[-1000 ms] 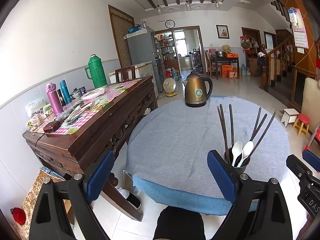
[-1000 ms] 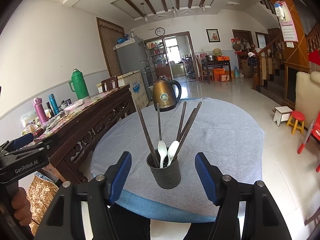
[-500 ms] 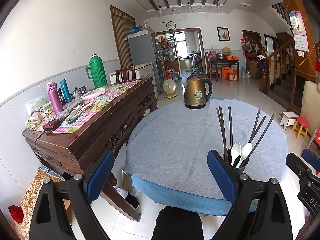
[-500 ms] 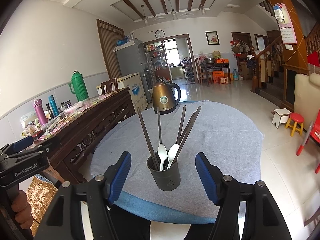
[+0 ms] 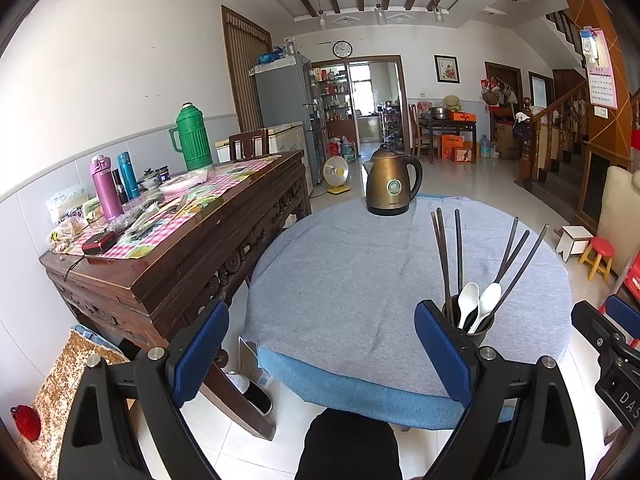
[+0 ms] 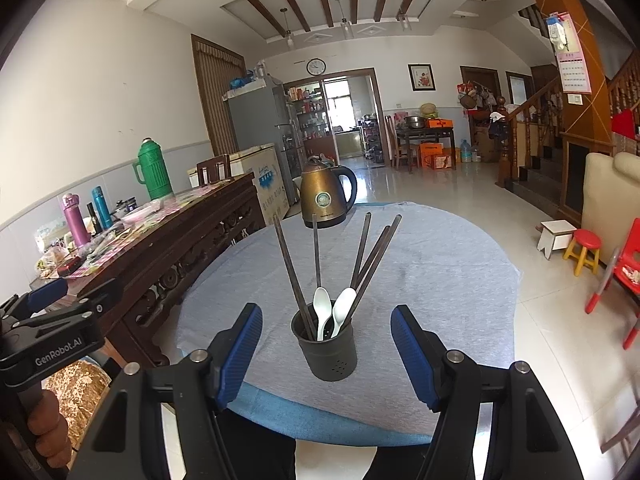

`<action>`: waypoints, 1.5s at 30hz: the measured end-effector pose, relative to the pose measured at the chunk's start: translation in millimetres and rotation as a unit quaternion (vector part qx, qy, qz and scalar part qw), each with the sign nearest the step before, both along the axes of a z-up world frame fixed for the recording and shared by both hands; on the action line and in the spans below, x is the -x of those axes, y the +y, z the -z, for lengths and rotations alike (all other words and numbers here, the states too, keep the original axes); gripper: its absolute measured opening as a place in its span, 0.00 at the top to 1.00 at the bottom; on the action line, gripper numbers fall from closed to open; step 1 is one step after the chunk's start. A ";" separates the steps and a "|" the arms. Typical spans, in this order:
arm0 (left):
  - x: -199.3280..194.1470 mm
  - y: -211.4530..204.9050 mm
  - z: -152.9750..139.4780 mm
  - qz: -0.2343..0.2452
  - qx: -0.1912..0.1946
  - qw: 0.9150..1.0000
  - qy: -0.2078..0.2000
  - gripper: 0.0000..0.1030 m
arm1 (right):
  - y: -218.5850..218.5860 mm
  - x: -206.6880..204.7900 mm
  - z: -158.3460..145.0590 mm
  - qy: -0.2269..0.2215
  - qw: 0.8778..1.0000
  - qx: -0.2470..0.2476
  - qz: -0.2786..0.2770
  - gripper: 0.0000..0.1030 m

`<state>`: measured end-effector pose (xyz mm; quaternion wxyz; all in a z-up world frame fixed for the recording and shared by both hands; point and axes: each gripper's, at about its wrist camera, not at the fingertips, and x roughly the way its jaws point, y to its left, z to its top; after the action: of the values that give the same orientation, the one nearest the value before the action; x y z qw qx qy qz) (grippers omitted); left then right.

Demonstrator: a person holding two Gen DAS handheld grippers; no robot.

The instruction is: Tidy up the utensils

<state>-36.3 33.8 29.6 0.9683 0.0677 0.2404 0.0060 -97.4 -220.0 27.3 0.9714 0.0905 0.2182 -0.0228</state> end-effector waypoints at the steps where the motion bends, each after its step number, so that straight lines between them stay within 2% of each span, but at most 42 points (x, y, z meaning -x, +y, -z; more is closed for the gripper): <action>1: -0.2 0.7 0.5 -0.001 0.001 1.000 0.000 0.09 | 0.3 -0.5 -0.3 0.001 1.000 -0.001 0.001 0.31; 35: -0.8 17.5 12.5 -0.002 0.032 0.999 0.005 0.09 | 22.2 -4.2 -2.7 0.023 1.000 0.016 0.014 0.31; 45: -12.5 13.3 34.1 0.004 0.043 0.999 0.034 0.09 | 22.3 -13.4 11.8 0.044 0.999 0.021 0.019 0.29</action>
<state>-23.8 47.1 -4.5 0.9617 0.0272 0.2726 -0.0100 -84.0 -197.7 15.5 0.9620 0.0734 0.2583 -0.0498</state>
